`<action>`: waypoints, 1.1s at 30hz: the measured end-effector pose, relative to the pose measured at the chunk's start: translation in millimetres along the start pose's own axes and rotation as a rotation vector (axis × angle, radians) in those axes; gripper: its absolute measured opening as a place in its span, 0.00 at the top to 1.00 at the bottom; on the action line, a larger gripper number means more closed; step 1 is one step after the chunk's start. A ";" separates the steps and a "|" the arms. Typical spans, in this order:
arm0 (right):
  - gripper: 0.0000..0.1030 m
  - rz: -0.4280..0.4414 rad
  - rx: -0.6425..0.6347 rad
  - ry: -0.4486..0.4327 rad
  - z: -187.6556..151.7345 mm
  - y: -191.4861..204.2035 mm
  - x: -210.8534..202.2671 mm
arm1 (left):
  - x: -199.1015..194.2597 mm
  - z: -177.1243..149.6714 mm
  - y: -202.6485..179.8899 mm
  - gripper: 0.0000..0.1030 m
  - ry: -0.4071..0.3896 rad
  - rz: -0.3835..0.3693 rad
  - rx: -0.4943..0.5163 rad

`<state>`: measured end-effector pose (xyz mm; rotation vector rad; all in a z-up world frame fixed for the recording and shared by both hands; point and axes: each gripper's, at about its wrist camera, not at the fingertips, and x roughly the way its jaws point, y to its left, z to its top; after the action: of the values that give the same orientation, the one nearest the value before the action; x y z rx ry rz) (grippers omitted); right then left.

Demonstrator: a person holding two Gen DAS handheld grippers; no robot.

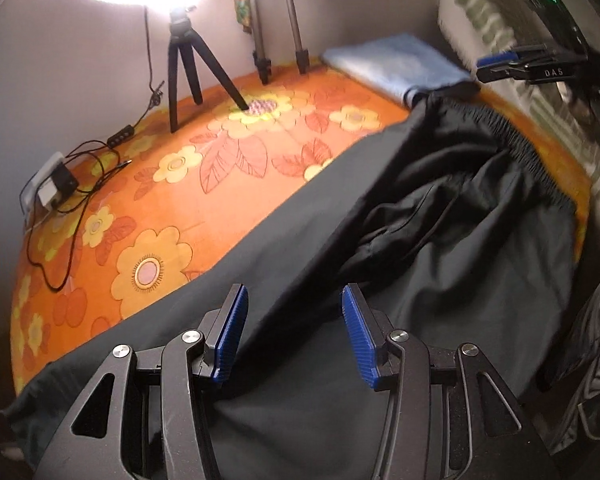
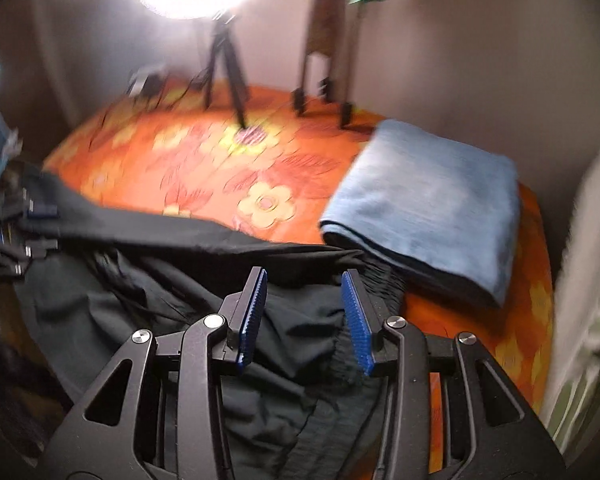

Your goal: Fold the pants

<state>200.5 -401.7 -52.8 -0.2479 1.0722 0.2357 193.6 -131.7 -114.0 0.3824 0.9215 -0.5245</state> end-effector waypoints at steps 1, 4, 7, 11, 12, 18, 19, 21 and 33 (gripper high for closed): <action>0.60 -0.004 -0.050 0.025 2.2 5.7 10.8 | 3.7 -0.2 -0.9 0.54 0.009 0.005 0.007; 0.60 -0.005 -0.179 0.082 5.0 19.5 37.8 | 14.4 -0.5 -5.1 0.54 0.034 0.022 0.041; 0.60 -0.013 -0.305 0.130 6.3 32.6 61.3 | 21.4 1.6 -7.8 0.54 0.042 0.049 0.068; 0.60 -0.044 -0.426 0.146 8.5 42.2 79.5 | 31.8 6.2 -3.8 0.54 0.056 0.067 0.076; 0.60 -0.041 -0.441 0.152 9.3 43.0 82.5 | 33.4 6.4 -3.0 0.54 0.059 0.067 0.077; 0.60 -0.058 -0.518 0.190 12.8 43.1 106.2 | 36.3 6.7 6.9 0.90 0.061 0.043 0.057; 0.60 -0.060 -0.515 0.191 14.2 42.0 109.3 | 35.5 7.2 9.1 0.91 0.057 0.041 0.048; 0.60 -0.058 -0.508 0.190 17.0 40.2 114.4 | 34.1 8.0 12.5 0.94 0.050 0.034 0.040; 0.60 -0.021 -0.612 0.220 24.6 61.8 127.6 | 27.5 8.0 16.0 0.96 0.011 0.028 0.026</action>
<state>260.4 -326.7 -160.0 -0.8487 1.1936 0.5255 221.7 -130.1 -131.0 0.4211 0.9197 -0.5095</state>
